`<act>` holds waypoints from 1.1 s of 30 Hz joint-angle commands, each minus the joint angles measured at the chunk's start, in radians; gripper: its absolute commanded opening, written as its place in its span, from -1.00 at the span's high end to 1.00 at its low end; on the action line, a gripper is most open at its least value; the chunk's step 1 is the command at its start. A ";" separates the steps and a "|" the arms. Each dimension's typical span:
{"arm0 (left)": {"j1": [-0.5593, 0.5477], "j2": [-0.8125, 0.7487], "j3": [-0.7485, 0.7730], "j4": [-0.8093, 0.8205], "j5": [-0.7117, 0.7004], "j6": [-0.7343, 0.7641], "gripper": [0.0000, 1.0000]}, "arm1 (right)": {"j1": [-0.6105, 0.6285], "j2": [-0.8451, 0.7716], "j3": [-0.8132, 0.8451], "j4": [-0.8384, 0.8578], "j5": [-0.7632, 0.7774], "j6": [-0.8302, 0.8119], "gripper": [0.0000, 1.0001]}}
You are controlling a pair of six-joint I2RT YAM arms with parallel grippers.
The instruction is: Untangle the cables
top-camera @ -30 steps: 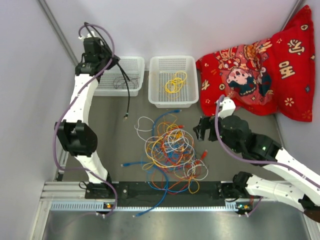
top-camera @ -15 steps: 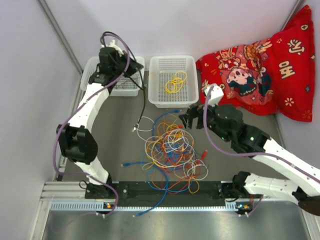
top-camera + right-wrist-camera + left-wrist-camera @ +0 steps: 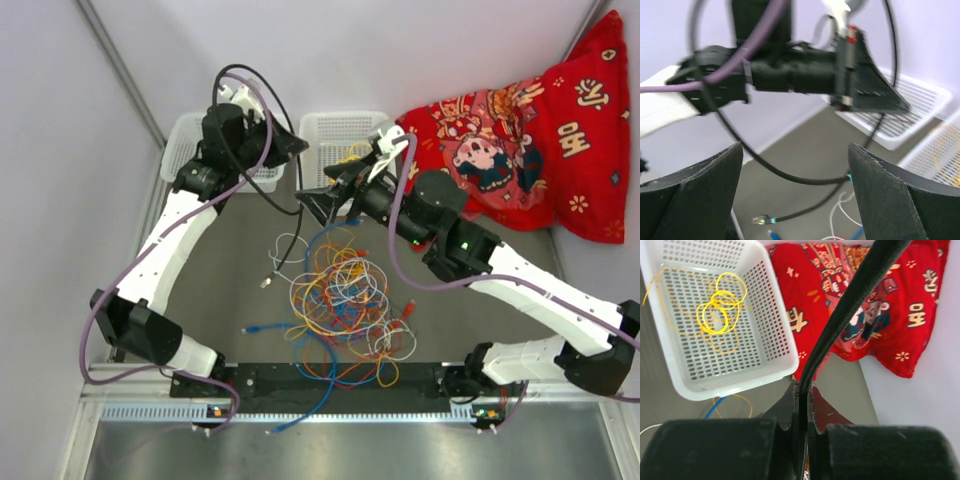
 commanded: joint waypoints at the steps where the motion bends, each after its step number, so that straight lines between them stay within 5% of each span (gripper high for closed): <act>1: 0.001 -0.022 -0.032 -0.035 -0.020 0.036 1.00 | 0.050 0.005 0.055 0.127 -0.100 -0.023 -0.69; 17: -0.030 -0.028 -0.088 -0.009 -0.008 0.025 1.00 | 0.114 0.240 0.244 0.052 -0.191 -0.014 -0.57; 18: -0.030 -0.029 -0.091 -0.011 -0.009 0.025 1.00 | 0.116 0.250 0.257 0.037 -0.194 -0.014 -0.50; 22: -0.031 -0.034 -0.104 -0.011 -0.008 0.034 1.00 | 0.119 0.234 0.248 0.072 -0.189 -0.010 0.50; 25: -0.031 -0.040 -0.125 -0.008 -0.009 0.039 1.00 | 0.117 0.160 0.231 0.069 -0.150 -0.016 1.00; 33: -0.031 -0.077 -0.231 0.067 0.024 0.030 1.00 | 0.117 -0.126 0.171 -0.058 0.103 -0.112 1.00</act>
